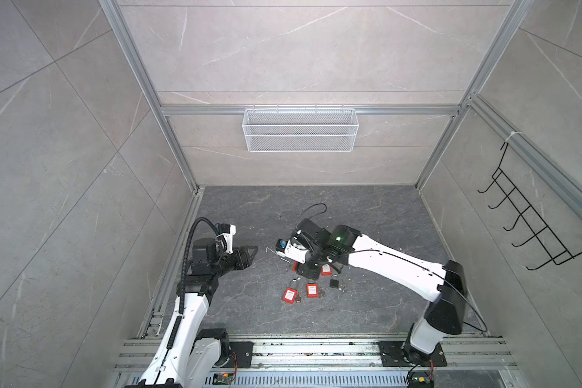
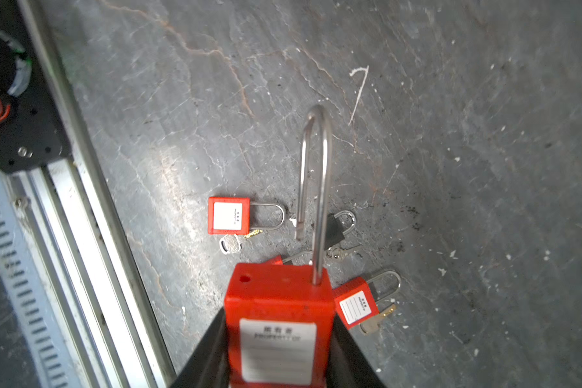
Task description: Lock with the key
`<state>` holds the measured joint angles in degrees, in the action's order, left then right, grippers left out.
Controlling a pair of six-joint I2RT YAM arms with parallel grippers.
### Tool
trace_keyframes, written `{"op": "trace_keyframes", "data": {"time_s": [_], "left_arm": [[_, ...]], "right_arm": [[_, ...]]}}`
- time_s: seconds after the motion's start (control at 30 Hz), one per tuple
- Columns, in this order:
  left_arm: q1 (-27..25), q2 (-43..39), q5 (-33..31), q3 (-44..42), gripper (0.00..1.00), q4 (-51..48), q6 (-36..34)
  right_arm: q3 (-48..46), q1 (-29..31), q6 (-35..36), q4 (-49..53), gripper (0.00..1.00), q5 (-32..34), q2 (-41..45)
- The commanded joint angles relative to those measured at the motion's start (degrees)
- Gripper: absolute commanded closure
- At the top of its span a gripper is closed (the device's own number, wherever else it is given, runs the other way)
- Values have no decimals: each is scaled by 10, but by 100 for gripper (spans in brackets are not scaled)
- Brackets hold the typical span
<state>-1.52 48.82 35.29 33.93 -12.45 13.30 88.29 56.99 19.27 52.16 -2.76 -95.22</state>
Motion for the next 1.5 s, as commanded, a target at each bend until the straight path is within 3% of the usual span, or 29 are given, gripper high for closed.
{"op": "trace_keyframes", "data": {"time_s": [0.0, 0.3, 0.57, 0.87, 1.13, 1.3, 1.43, 1.47], "left_arm": [[-24, -8, 138, 11, 47, 58, -107], [-138, -5, 186, 35, 48, 0, -308], [-179, 14, 173, 41, 50, -33, -367], [-215, 19, 158, 48, 70, -40, -373], [-229, 23, 179, 40, 98, -22, -348], [-232, 19, 185, 23, 100, 20, -308], [-232, 8, 196, 8, 100, 61, -283], [-232, 6, 198, 8, 100, 63, -282]], "right_arm": [[-46, 0, 100, -48, 70, -15, 32], [-63, 1, 118, -39, 71, -47, 71], [-67, 1, 125, -40, 72, -59, 82], [-76, 1, 143, -42, 72, -57, 97], [-76, 1, 150, -53, 70, -42, 96], [-78, 1, 156, -62, 57, -9, 99], [-82, 1, 154, -45, 52, -6, 105], [-84, 0, 149, -38, 42, -12, 108]]}}
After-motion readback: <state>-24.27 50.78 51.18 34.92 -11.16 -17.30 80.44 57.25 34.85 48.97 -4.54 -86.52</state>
